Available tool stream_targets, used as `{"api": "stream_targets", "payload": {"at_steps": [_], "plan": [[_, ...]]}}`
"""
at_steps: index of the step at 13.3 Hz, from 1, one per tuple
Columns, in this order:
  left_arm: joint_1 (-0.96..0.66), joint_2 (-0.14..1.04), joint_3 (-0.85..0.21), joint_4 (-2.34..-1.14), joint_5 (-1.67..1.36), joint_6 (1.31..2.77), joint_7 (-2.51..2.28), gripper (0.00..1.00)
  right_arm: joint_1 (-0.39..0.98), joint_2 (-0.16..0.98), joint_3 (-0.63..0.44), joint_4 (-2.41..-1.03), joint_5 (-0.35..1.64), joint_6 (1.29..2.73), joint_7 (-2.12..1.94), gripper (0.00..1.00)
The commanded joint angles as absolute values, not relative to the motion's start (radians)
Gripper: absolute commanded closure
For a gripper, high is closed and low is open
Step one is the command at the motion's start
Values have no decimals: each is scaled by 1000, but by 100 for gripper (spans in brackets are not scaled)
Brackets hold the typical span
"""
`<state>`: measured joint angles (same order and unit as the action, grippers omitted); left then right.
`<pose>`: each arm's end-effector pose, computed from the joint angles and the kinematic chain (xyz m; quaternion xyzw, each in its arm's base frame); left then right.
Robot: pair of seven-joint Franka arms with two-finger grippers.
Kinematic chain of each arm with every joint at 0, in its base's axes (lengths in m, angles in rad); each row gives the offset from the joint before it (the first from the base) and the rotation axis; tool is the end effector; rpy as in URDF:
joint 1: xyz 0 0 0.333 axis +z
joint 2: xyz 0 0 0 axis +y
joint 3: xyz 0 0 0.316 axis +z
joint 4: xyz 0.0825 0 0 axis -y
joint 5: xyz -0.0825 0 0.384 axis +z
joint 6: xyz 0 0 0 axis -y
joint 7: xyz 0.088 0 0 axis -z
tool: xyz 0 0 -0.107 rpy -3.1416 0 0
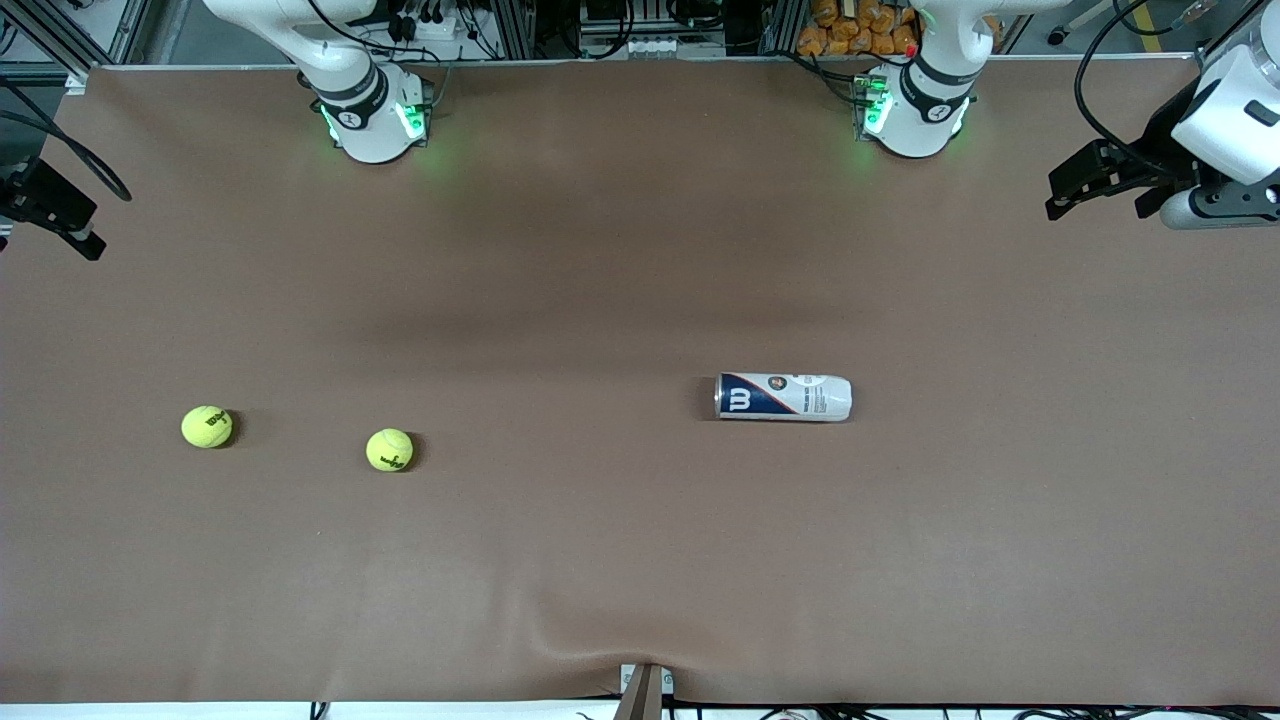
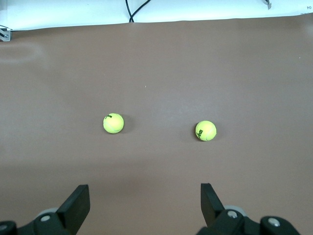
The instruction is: Insert tennis ball vertically with right arm
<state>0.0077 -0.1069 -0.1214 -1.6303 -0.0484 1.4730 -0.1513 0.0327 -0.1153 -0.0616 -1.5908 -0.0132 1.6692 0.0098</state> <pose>0.5064 -0.0671 0.6449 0.9994 0.0176 -0.0277 0.0142 0.5267 -0.0188 0.6869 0.9951 -0.0194 0.0966 0.0040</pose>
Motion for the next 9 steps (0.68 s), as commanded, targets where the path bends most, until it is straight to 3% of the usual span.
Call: {"api": "stream_targets", "payload": {"at_steps": [1,9], "plan": [[9,-86,-124,-1601,-37,1448,-155,0,18,-123,-52,-1595,-17,1669,2,0],[8,-72,-124,-1595,-37,1440,-156,0,17,-121,-52,-1595,-14,1672,3,0]]}}
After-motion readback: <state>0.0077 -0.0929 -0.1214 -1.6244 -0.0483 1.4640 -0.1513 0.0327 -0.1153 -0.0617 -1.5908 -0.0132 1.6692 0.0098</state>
